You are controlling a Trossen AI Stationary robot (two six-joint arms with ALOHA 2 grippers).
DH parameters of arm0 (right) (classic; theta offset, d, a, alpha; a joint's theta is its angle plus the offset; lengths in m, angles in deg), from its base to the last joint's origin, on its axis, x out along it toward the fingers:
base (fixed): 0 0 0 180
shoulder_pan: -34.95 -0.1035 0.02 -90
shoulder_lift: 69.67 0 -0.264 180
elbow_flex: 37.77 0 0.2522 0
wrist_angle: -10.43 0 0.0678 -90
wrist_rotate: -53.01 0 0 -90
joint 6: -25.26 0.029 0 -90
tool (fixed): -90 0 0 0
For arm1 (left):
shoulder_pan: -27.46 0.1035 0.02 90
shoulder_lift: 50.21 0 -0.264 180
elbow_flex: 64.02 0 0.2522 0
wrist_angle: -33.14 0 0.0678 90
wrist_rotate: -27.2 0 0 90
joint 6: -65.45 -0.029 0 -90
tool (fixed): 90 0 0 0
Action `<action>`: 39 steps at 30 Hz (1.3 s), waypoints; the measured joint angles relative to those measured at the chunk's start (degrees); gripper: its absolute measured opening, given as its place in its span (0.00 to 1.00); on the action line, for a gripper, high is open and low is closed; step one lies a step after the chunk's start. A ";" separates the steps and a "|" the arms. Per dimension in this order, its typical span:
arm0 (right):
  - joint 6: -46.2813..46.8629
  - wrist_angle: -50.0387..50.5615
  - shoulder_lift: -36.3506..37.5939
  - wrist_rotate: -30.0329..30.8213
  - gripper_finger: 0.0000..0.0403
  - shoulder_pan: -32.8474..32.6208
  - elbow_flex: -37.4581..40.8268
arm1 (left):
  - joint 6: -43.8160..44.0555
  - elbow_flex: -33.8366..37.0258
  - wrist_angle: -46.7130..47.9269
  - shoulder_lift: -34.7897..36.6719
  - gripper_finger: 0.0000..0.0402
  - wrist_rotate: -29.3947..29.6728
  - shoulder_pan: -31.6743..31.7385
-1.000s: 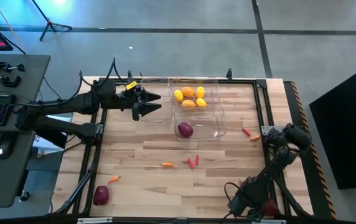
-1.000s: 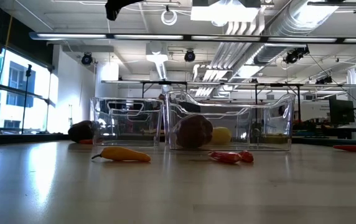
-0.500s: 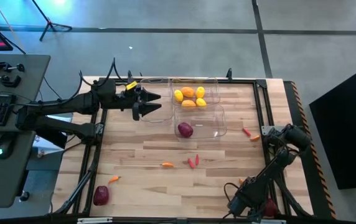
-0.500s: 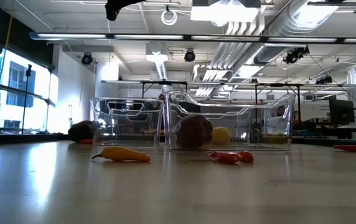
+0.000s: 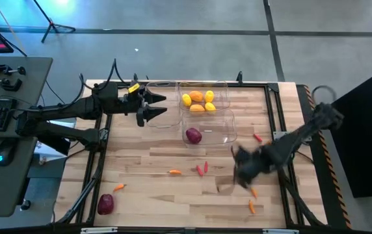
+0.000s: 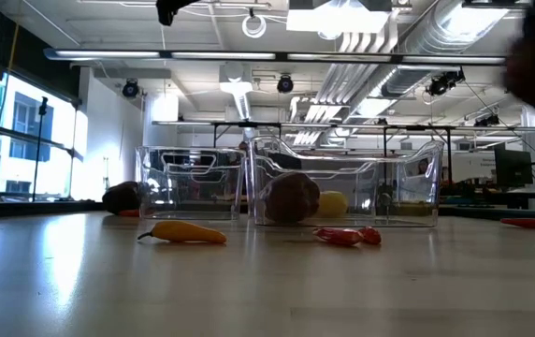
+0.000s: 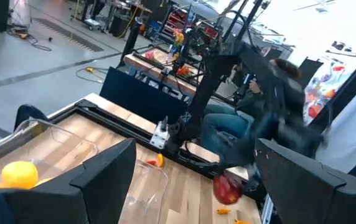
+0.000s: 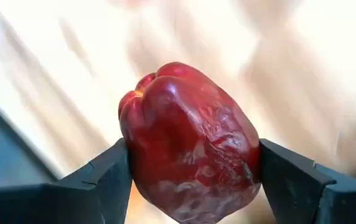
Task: Sort produce into baskets
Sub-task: Put the apple into the bottom transparent bin
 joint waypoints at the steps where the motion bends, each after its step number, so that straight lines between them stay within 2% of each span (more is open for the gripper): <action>1: -0.14 -1.81 1.63 4.95 0.68 2.54 -0.73 | 0.08 0.00 0.25 0.04 0.78 0.17 0.02; 4: -6.62 -12.04 4.98 20.60 0.68 9.27 -1.49 | 0.47 0.00 1.54 0.09 0.78 0.21 0.02; 6: -12.99 -16.12 5.32 26.37 0.68 13.81 -1.49 | 0.50 0.00 2.70 0.07 0.78 0.23 0.02; 11: -22.93 -21.24 4.01 28.76 0.69 23.53 -1.36 | 2.33 0.00 4.30 0.07 0.78 0.18 0.01; 17: -18.16 -24.03 2.15 33.90 0.75 28.38 -1.36 | 4.62 0.00 8.52 0.07 0.78 -0.86 -0.02; 20: -23.51 -23.50 0.49 32.65 0.77 29.06 -1.36 | 6.84 0.00 10.30 0.07 0.78 -0.88 -0.02; 24: -22.16 -21.76 -1.77 23.24 0.80 32.36 -1.36 | 9.92 0.00 11.28 0.07 0.78 -0.90 -0.02; 27: -24.14 -21.92 -3.22 18.68 0.86 34.91 -0.31 | 10.02 0.00 11.91 0.05 0.78 -0.91 -0.02; 32: -27.37 -22.95 -2.96 16.31 0.98 38.68 0.59 | 10.02 0.00 12.31 0.05 0.78 -0.91 -0.02; 39: -30.20 -23.65 2.87 16.52 0.95 41.33 0.63 | 10.06 0.02 12.22 -0.08 0.78 -0.91 -0.02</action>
